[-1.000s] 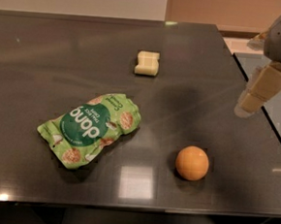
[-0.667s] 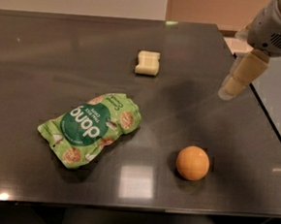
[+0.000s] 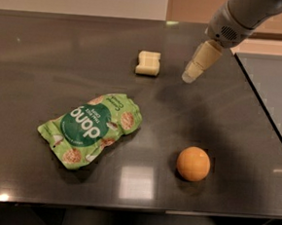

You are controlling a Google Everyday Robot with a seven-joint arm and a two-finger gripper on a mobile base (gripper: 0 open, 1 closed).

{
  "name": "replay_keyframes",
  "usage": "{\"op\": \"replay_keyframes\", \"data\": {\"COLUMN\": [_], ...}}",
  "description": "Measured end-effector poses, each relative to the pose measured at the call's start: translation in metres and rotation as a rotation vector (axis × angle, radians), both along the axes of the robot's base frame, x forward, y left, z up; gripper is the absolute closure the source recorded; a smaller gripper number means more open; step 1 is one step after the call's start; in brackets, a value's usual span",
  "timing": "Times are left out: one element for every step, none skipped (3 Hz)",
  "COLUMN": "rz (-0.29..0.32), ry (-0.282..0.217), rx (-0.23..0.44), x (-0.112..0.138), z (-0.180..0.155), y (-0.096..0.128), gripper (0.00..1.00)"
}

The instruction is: Move sponge near orange

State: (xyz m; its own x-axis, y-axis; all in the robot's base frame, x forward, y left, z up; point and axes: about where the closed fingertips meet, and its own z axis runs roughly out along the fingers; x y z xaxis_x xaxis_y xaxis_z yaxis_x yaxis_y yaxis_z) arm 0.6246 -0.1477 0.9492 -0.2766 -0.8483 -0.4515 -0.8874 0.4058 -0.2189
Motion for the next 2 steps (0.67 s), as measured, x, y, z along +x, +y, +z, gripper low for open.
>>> {"op": "replay_keyframes", "data": {"rz": [-0.025,-0.047], "ry": [-0.009,-0.009], "rx": [0.026,0.067], "x": [0.026,0.045], "z": [-0.012,-0.030], "y": [0.028,0.058], "gripper": [0.00,0.00]}}
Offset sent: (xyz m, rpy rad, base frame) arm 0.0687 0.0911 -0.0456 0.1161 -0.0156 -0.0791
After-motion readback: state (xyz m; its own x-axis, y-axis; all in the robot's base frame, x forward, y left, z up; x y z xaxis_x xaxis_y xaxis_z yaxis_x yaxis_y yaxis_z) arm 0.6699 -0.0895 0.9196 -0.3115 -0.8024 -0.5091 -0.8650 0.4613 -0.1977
